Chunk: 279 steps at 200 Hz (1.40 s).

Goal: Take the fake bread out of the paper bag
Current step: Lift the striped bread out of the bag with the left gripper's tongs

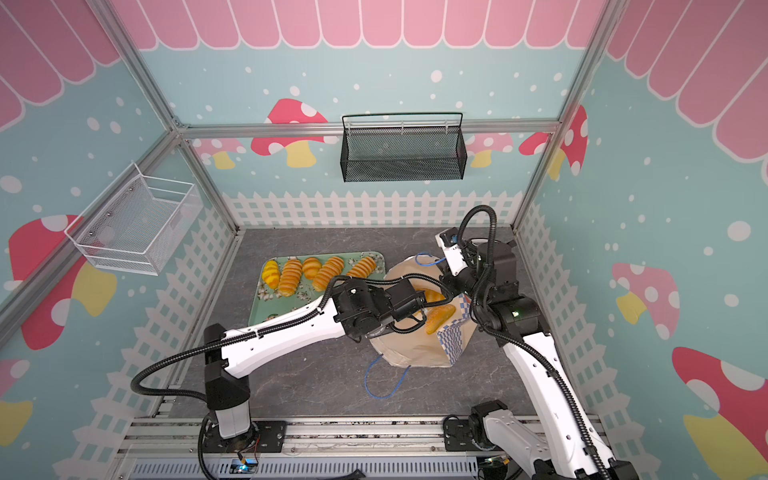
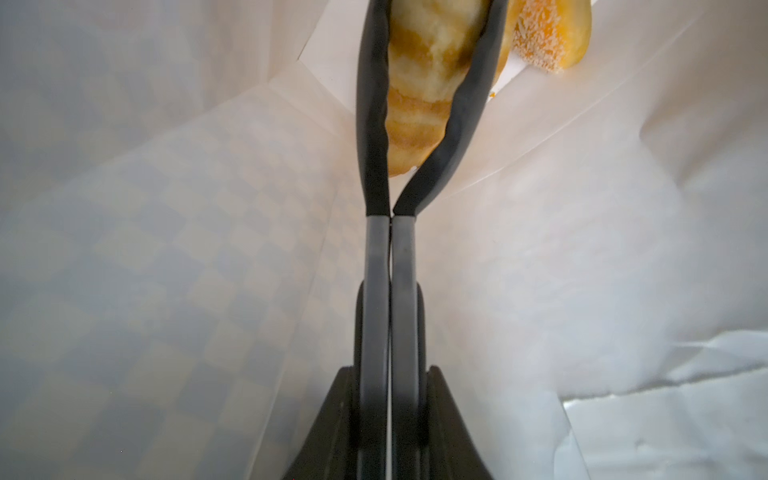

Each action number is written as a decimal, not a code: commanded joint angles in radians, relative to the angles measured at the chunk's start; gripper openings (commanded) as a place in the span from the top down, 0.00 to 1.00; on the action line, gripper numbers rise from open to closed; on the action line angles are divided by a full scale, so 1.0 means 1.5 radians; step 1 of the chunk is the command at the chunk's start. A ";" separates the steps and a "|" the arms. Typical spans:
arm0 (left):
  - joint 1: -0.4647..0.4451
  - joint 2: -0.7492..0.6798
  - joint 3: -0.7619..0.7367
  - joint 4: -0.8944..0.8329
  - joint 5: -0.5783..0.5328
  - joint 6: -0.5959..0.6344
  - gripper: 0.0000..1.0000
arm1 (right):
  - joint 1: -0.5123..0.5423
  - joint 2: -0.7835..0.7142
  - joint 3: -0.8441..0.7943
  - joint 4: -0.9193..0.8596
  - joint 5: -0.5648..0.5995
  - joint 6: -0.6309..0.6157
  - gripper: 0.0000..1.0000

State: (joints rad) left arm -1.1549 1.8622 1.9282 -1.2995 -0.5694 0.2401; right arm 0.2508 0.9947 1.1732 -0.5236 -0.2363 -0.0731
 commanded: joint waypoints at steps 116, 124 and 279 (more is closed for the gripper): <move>-0.026 -0.294 -0.158 0.103 -0.024 -0.004 0.99 | 0.004 0.014 0.024 0.026 0.041 0.005 1.00; -0.026 -0.306 -0.163 0.107 -0.023 -0.007 0.99 | 0.004 0.016 0.023 0.026 0.046 0.005 1.00; 0.107 -0.471 -0.255 0.160 0.067 -0.093 1.00 | 0.004 0.044 0.039 0.033 0.055 0.000 1.00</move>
State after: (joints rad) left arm -1.0534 1.1938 1.5845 -1.1210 -0.5400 0.1562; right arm 0.2508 1.0546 1.1965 -0.5068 -0.1524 -0.0708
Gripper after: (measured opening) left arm 0.222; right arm 0.047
